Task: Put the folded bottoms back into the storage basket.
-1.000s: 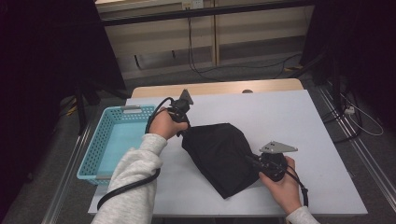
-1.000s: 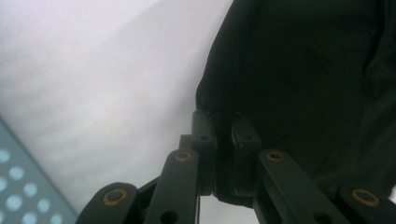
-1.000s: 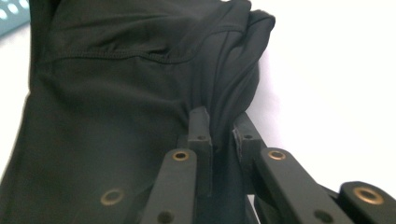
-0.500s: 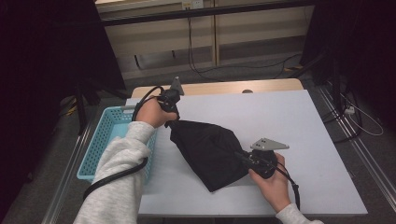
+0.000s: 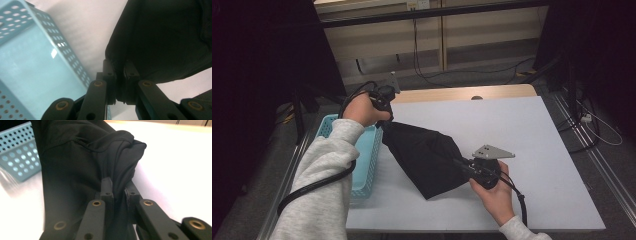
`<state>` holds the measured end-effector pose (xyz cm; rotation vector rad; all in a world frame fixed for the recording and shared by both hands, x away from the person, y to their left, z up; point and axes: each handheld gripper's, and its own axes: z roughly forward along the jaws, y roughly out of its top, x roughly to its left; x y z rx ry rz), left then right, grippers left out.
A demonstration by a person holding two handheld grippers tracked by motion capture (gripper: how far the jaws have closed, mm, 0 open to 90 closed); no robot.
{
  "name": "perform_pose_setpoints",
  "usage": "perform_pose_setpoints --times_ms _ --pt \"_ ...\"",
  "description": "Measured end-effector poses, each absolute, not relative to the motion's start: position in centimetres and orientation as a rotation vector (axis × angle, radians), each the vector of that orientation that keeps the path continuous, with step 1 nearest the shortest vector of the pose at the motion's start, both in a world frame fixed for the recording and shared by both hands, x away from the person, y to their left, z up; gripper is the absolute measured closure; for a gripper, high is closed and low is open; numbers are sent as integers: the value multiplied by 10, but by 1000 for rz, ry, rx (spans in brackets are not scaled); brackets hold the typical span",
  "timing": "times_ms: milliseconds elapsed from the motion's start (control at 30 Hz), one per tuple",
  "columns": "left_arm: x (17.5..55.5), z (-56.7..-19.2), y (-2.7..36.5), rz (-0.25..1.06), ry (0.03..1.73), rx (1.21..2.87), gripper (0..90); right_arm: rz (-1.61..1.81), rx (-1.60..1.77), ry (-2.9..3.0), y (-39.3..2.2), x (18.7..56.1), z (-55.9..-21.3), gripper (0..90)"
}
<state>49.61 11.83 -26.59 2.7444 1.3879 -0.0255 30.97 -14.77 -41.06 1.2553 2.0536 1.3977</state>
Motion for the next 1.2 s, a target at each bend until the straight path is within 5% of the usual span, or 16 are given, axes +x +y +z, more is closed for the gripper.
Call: perform_pose_setpoints --times_ms 1200 --pt "495 -179 170 85 1495 2707 833 1581 1102 2038 -90 330 -371 818"
